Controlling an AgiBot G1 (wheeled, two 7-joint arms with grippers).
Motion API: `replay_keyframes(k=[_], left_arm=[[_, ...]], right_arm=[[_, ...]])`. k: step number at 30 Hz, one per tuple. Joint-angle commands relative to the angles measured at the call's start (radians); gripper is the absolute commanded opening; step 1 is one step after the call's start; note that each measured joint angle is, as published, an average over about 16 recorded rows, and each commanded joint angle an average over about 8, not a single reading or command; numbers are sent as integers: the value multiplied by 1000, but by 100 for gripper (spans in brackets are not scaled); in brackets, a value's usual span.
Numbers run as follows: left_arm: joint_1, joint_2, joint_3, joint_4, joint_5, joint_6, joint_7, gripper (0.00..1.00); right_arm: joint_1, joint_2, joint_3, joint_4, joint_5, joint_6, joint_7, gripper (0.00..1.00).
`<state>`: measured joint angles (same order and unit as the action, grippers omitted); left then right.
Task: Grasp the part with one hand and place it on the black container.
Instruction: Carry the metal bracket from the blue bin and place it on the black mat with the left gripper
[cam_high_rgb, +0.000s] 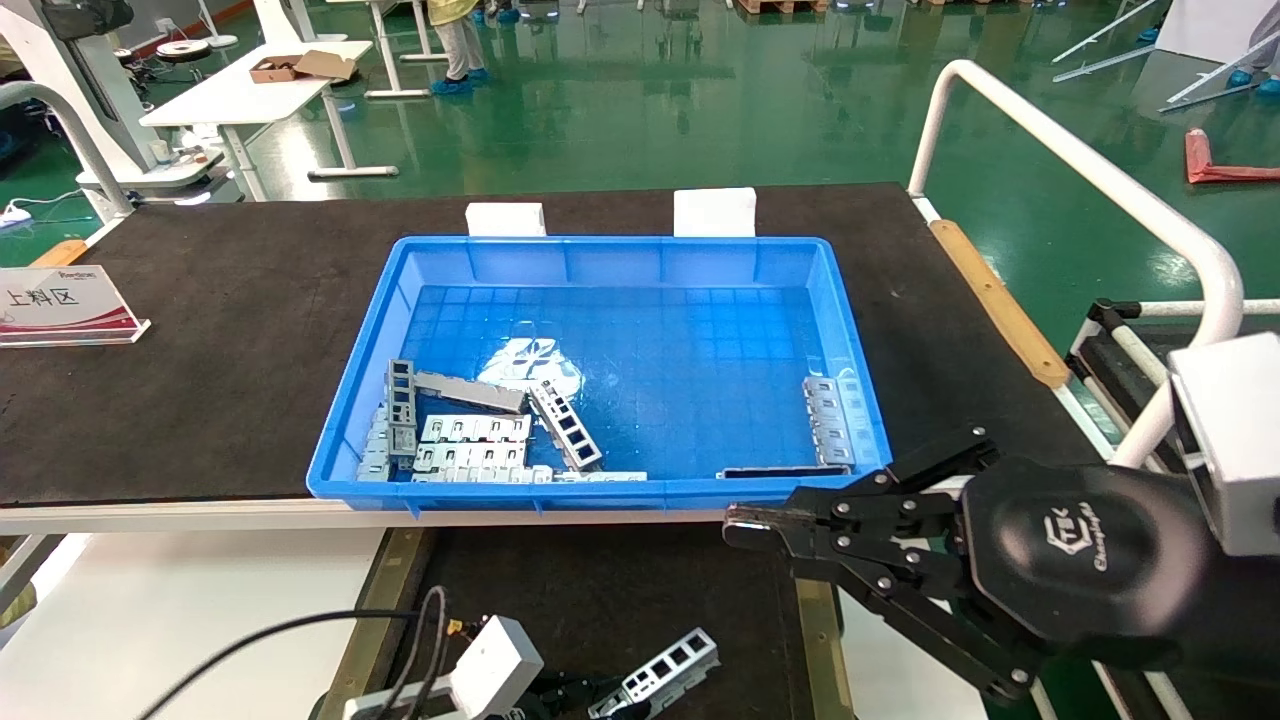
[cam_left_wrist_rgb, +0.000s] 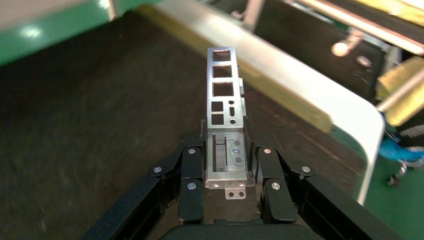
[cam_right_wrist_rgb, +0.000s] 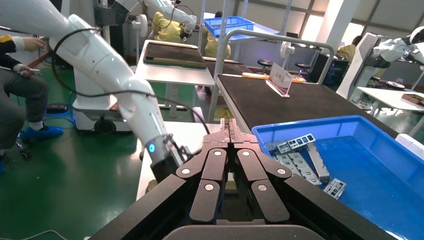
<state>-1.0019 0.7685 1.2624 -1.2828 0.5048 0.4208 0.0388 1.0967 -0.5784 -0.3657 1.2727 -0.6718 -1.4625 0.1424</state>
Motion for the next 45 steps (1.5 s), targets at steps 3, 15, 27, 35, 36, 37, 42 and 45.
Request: replay_keyframes(k=[3,15,27,35,36,37,42,45], left_arm=[[34,46,8,22,-8,-104,-18,0],[49,239,1,154,-75,-323,-104,0],[48,418,-76,290,-143,-486,-176,0],[56,497,-138,348,-144,-542,-196,0],[59,503,-145,350,-142,-548,-198,0],[64,508,-151,351,-141,-555,-199,0],[98,516,-182,325,-128,-597,-207,0],[122,514,-197,298,-121,-625,-211,0]], right_arm=[[0,0,0,0,0,0,0,0],[0,0,0,0,0,0,0,0],[0,0,0,0,0,0,0,0],[0,0,0,0,0,0,0,0],[0,0,0,0,0,0,0,0],[0,0,0,0,0,0,0,0],[0,0,-1,0,0,0,0,0],[0,0,-1,0,0,0,0,0]])
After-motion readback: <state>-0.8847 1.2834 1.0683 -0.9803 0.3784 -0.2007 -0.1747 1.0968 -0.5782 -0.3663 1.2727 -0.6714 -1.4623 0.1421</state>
